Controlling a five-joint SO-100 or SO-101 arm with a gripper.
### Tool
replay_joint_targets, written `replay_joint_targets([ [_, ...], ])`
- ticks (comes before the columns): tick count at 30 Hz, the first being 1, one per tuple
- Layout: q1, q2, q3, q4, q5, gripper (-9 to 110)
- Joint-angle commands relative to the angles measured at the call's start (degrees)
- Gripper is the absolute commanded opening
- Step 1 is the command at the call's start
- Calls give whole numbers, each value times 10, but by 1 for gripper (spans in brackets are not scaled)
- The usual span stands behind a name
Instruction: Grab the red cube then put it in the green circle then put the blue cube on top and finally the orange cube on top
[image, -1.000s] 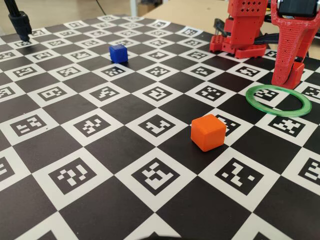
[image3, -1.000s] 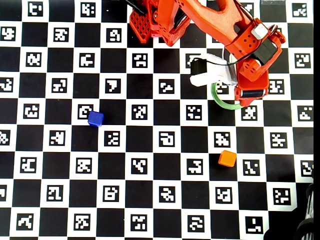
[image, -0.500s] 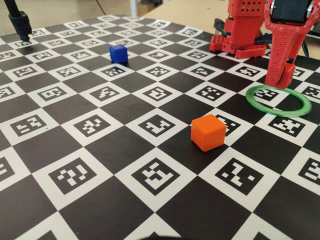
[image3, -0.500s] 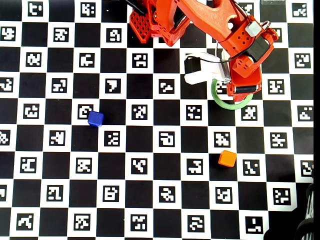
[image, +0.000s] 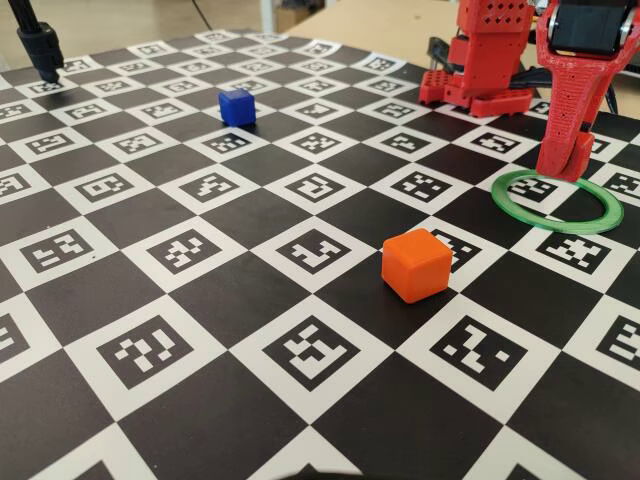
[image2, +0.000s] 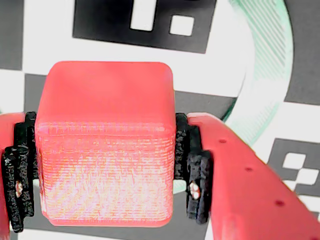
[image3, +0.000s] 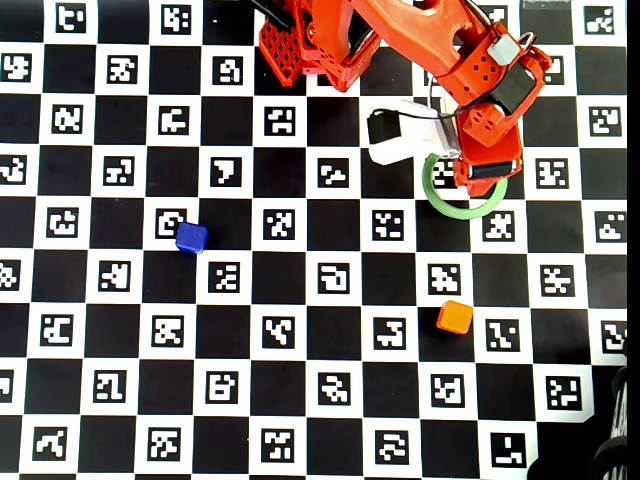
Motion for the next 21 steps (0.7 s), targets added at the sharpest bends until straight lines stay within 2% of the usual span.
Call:
replay_joint_targets([
  [1, -5, 39, -4, -18, 10, 0],
  [21, 3, -6, 3, -39, 30, 0],
])
